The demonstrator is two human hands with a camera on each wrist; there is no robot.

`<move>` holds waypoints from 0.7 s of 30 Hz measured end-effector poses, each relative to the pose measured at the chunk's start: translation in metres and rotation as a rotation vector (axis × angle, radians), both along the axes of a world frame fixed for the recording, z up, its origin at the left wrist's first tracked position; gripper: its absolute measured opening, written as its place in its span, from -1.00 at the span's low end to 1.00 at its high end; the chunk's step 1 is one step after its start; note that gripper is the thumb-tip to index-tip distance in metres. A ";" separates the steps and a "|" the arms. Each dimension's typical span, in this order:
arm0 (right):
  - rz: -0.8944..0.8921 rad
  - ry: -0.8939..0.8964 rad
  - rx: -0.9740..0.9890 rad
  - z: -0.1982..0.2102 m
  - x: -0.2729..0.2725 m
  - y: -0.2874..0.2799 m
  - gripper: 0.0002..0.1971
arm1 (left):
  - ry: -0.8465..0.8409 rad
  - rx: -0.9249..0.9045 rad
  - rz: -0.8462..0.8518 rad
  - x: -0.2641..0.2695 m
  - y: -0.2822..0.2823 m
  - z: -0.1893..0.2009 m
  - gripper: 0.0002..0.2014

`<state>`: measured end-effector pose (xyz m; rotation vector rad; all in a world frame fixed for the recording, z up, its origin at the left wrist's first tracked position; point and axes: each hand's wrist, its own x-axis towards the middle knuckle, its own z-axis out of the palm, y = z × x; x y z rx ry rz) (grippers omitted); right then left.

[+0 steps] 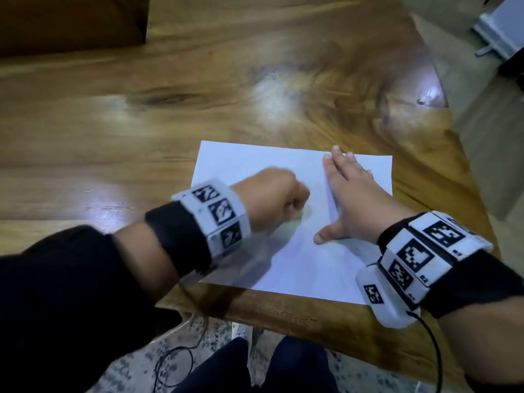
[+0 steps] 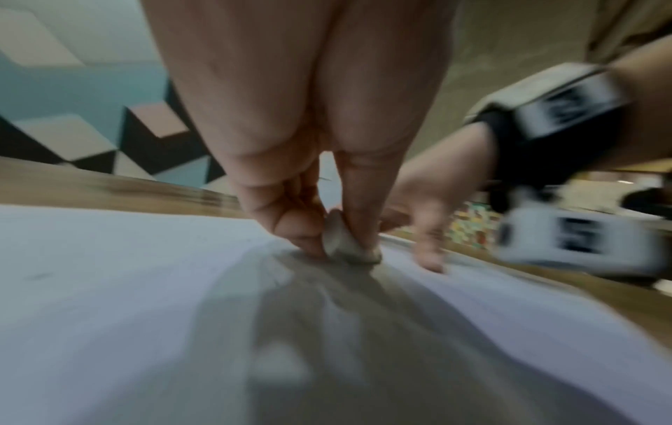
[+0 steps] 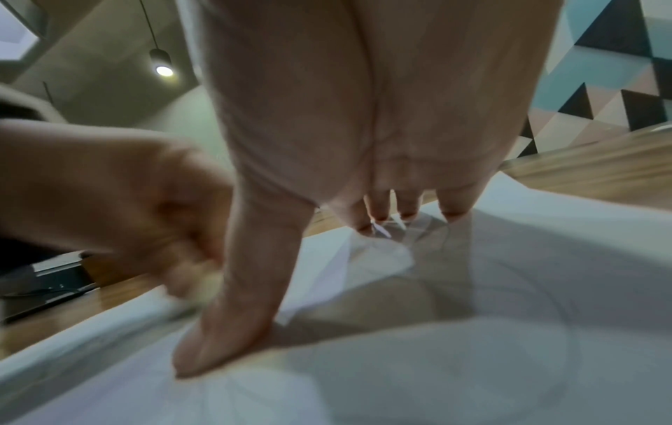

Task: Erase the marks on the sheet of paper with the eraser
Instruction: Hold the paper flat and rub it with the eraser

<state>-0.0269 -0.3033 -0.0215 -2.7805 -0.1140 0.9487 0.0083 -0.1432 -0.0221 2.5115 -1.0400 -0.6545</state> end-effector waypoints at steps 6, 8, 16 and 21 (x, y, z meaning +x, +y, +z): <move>0.008 -0.002 -0.004 -0.001 0.000 0.001 0.39 | 0.016 0.022 -0.033 0.006 -0.001 0.005 -0.91; 0.004 -0.006 -0.007 -0.001 0.000 0.001 0.40 | -0.049 -0.031 0.049 0.018 -0.015 0.005 -0.91; 0.013 0.001 -0.008 0.000 -0.001 0.000 0.38 | 0.095 -0.035 -0.113 -0.028 0.025 -0.001 -0.90; 0.013 -0.002 -0.022 0.001 -0.001 0.001 0.38 | -0.010 -0.057 0.166 0.018 -0.009 0.002 -0.89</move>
